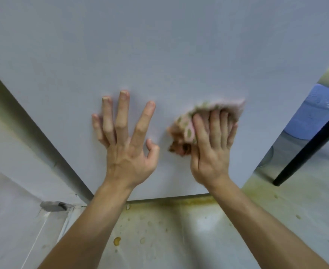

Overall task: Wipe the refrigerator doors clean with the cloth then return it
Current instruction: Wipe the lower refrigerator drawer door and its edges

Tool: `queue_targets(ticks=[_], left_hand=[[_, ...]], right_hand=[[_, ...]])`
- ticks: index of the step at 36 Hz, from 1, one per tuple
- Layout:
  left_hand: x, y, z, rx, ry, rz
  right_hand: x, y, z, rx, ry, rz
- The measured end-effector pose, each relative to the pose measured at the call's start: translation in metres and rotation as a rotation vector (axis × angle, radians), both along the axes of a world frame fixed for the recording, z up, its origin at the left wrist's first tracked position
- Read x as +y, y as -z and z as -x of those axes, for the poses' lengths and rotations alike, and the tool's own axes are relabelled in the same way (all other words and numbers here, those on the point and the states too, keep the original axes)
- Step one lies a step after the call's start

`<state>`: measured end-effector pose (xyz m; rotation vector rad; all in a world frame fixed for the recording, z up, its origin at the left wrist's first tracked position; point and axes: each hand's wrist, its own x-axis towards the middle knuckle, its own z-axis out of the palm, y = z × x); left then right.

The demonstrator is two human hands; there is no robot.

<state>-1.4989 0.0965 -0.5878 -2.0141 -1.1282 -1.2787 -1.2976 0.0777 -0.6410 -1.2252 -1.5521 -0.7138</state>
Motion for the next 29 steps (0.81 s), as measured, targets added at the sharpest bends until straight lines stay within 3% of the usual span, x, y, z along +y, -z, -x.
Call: queue_targets(ticks=[5,10,13,15,18,21,26,29], left_hand=[[-0.001,0.001,-0.003,-0.002,-0.022,0.001],[-0.003,-0.001,-0.009,-0.005,-0.027,0.005],[-0.005,0.001,-0.007,-0.002,-0.011,0.022],[-0.005,0.001,-0.006,0.004,-0.013,0.026],[-0.004,0.000,-0.009,-0.002,-0.016,0.030],[-0.005,0.000,-0.017,-0.029,-0.029,0.030],[-0.006,0.001,-0.026,-0.033,-0.016,0.025],[-0.004,0.002,-0.029,-0.042,-0.017,0.023]], right_hand=[[-0.023,0.079,-0.025,-0.106,0.031,0.182],[-0.028,0.076,-0.027,-0.106,0.041,0.261],[-0.032,0.048,-0.029,-0.067,0.007,0.258],[-0.027,0.009,-0.030,0.077,-0.025,0.208],[-0.009,-0.063,-0.035,0.317,-0.041,0.032],[0.002,-0.101,-0.042,0.337,-0.015,-0.108],[0.003,-0.052,-0.057,0.186,0.042,-0.113],[-0.006,0.013,-0.055,0.154,0.058,0.008]])
